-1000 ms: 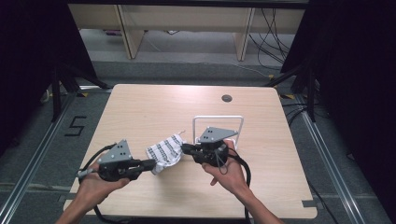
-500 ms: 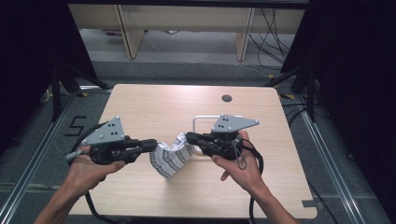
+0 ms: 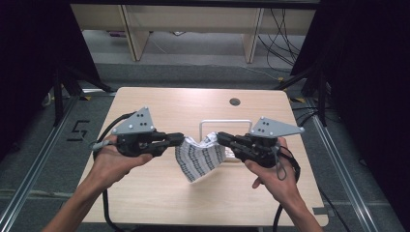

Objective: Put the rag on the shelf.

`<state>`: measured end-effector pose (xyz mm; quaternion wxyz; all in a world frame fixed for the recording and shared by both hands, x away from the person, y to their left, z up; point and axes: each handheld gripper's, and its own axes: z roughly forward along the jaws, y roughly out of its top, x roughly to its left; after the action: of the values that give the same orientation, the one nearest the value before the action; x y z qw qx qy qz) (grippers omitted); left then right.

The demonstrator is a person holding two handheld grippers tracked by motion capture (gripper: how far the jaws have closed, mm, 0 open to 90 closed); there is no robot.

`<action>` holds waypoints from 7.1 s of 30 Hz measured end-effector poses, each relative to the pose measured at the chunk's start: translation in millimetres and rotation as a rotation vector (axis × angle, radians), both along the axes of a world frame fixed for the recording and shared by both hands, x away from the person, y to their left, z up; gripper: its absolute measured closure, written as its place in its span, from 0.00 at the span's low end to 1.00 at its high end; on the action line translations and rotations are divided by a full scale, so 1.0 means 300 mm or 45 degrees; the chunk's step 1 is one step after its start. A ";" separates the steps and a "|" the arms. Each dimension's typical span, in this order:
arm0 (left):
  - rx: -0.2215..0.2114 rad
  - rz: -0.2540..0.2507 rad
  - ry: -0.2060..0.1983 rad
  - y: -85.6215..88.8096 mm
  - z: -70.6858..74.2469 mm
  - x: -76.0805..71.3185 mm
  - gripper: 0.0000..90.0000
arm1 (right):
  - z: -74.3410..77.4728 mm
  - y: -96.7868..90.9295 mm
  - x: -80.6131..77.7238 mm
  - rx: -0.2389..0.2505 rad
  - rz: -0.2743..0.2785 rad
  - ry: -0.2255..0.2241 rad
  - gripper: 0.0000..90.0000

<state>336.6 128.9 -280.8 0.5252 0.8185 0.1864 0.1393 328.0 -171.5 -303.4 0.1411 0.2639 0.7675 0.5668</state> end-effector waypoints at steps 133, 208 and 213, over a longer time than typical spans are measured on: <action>-0.078 0.352 0.351 -0.144 -0.192 0.520 0.33 | -0.092 -0.231 0.442 -0.040 -0.411 0.248 0.44; -0.079 0.175 0.303 -0.027 -0.342 0.120 0.25 | -0.175 -0.191 0.153 -0.060 -0.315 0.174 0.27; -0.070 0.172 0.311 -0.022 -0.364 0.104 0.25 | -0.192 -0.186 0.137 -0.088 -0.297 0.171 0.27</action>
<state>367.7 122.2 -389.9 0.5102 0.8003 0.3075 0.0685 368.9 -227.4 -361.1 0.1632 0.3837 0.7585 0.5009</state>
